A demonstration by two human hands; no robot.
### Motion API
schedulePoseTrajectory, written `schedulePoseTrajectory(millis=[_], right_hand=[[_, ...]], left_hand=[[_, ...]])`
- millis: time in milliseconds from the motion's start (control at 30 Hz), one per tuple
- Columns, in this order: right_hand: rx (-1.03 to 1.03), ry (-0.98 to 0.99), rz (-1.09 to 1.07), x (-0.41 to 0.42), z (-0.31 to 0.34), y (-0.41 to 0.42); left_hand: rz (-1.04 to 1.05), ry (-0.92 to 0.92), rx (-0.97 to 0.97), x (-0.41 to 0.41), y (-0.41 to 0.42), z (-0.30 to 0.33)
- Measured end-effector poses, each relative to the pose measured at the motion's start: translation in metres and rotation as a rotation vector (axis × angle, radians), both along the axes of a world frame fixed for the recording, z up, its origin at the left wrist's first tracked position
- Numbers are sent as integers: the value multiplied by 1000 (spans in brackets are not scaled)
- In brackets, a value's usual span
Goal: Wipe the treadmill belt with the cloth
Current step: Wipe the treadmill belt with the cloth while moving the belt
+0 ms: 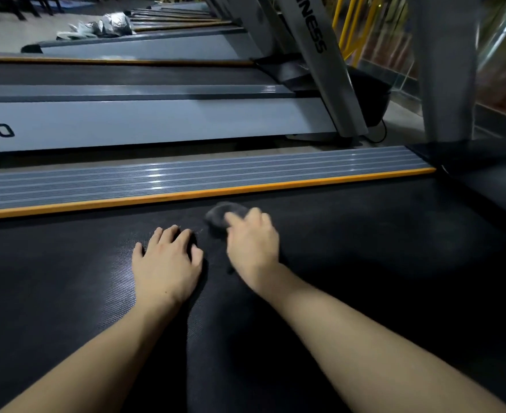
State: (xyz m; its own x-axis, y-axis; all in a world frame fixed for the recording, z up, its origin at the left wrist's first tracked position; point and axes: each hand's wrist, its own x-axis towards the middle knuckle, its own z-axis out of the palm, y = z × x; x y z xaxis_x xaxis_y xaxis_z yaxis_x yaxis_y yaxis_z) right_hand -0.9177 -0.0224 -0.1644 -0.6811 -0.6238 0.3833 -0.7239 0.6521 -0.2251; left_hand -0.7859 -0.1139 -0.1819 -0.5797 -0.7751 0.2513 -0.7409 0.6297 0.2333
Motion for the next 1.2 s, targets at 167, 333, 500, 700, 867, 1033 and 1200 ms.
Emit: schedulePoseTrajectory(millis=[167,333,500,700,867,1033,1200], right_hand=[[161,52,82,-76,13,65],[76,-12,-447,-147,11,122],[-18,-39,-229,-32,0,30],[27,50,117,-37,0,61],[73,-26,-392,-134,3,137],[-27,-63,-339,-39,-3,63],[17,-8,161,32,3,27]], left_hand=[[2,15,5,2,4,-1],[-9,-6,-26,-3,3,-1],[-7,-6,-14,-5,2,0],[-14,46,-43,0,6,2],[-30,35,-54,-5,10,6],[-114,-14,47,3,1,16],[-182,-221,198,31,8,39]])
